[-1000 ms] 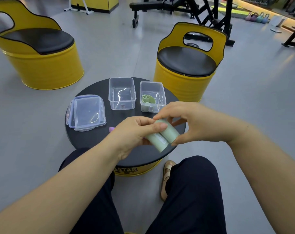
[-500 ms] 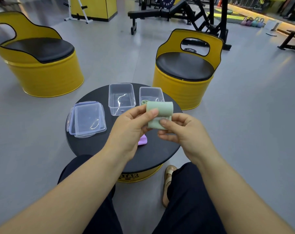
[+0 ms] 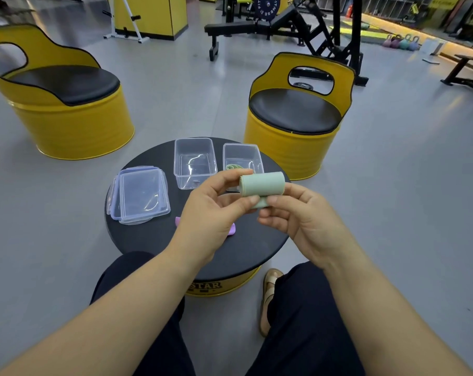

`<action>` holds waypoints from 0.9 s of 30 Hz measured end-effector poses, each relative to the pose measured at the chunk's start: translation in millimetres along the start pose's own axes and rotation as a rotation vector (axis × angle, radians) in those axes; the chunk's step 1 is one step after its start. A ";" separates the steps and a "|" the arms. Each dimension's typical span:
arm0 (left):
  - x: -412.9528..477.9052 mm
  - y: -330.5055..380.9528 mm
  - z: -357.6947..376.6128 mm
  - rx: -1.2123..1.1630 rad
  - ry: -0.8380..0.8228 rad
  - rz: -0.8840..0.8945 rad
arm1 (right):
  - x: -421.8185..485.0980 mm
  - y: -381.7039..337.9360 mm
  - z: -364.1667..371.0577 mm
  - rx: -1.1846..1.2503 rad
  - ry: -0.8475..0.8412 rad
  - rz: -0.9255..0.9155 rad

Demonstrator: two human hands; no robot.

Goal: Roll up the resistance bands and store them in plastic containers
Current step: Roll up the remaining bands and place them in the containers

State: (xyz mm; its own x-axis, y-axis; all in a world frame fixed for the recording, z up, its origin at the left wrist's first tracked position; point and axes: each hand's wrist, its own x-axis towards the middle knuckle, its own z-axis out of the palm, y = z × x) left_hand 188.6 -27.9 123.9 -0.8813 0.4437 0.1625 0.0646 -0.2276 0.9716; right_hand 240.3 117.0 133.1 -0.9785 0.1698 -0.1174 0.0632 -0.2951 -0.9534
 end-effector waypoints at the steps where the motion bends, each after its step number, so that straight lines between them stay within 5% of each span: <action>1: -0.5 0.6 0.2 0.010 0.004 0.005 | -0.6 -1.6 0.1 0.017 -0.013 0.000; 16: 1.6 1.1 -8.7 0.129 -0.062 -0.157 | -2.0 -4.1 -4.6 -0.231 -0.023 -0.087; 22: 9.1 11.4 -20.4 0.503 -0.311 -0.254 | -2.3 0.0 -12.4 -0.443 -0.078 -0.122; 27: 13.5 4.4 -17.8 0.774 -0.314 -0.102 | 3.3 17.6 -17.5 -0.382 -0.033 -0.071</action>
State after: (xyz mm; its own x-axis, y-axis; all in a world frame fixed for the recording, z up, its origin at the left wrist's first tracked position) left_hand 168.7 -38.3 127.3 -0.7363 0.6766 -0.0034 0.3953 0.4343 0.8094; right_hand 241.6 128.8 111.0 -0.9884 0.1454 -0.0439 0.0573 0.0892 -0.9944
